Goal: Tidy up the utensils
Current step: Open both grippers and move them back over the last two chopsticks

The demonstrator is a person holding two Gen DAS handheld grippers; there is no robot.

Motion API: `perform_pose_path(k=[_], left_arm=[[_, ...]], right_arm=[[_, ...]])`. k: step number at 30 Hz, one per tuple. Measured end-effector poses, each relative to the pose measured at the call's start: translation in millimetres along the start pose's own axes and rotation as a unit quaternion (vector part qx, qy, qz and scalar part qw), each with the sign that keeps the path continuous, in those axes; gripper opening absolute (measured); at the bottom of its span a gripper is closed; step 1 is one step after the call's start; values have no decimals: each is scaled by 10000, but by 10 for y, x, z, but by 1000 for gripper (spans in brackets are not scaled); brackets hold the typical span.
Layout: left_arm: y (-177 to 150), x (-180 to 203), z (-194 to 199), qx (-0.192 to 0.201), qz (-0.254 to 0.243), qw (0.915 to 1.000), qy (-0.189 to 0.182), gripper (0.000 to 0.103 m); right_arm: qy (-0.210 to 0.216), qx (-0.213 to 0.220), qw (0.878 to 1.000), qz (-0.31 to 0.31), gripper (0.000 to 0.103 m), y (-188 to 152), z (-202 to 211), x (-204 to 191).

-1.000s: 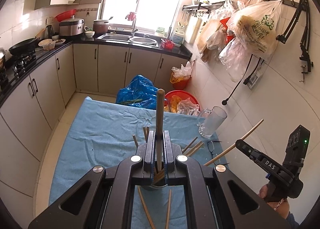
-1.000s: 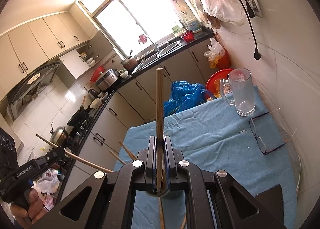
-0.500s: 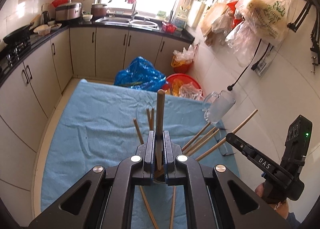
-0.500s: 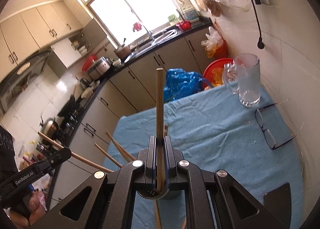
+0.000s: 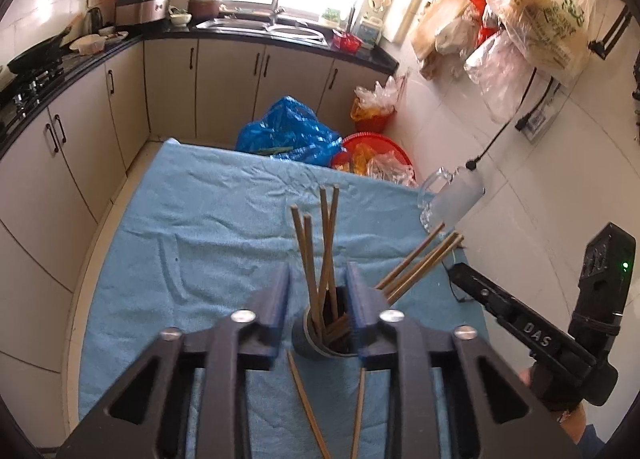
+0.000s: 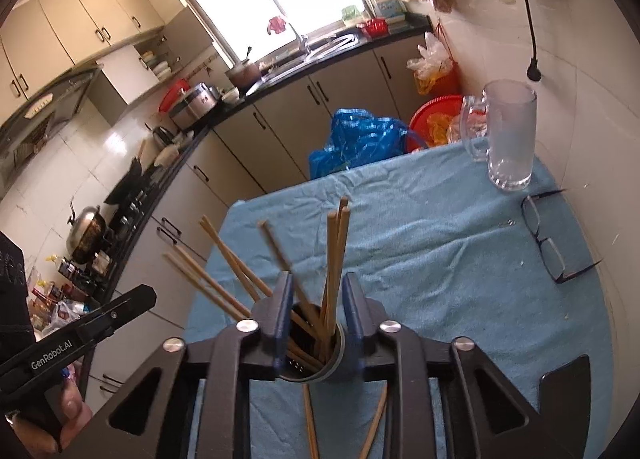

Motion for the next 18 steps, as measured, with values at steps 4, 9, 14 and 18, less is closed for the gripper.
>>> perform_pose_path(k=[4,9,14,18], left_arm=[[62,-29,157,165,78,9998,34,31],[-72,-170,427,371,51,9988,323,44],[-650,-356,507,-13,240,9980,587,44],[-1343,-454,456,-627,227,9939,874,44]], right_arm=[[-38,175,9998,-108,34,112,178,52],[-226,150,9995,-135,51,-24,430,272],[-569,-508,9964,-370,51,-623,485,670],[-985,-1199,9868,-460,51,-1248,504,974]])
Point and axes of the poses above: each gripper's, at about its wrist camera, not at the fingertips, and z roughly against the way its jaws point, x to its right, y to its top, the point moved 9 cm from there along -z, roughly the way its jaws point, and after that the axes turned 13 degrees about x, right-handed, at the moved point
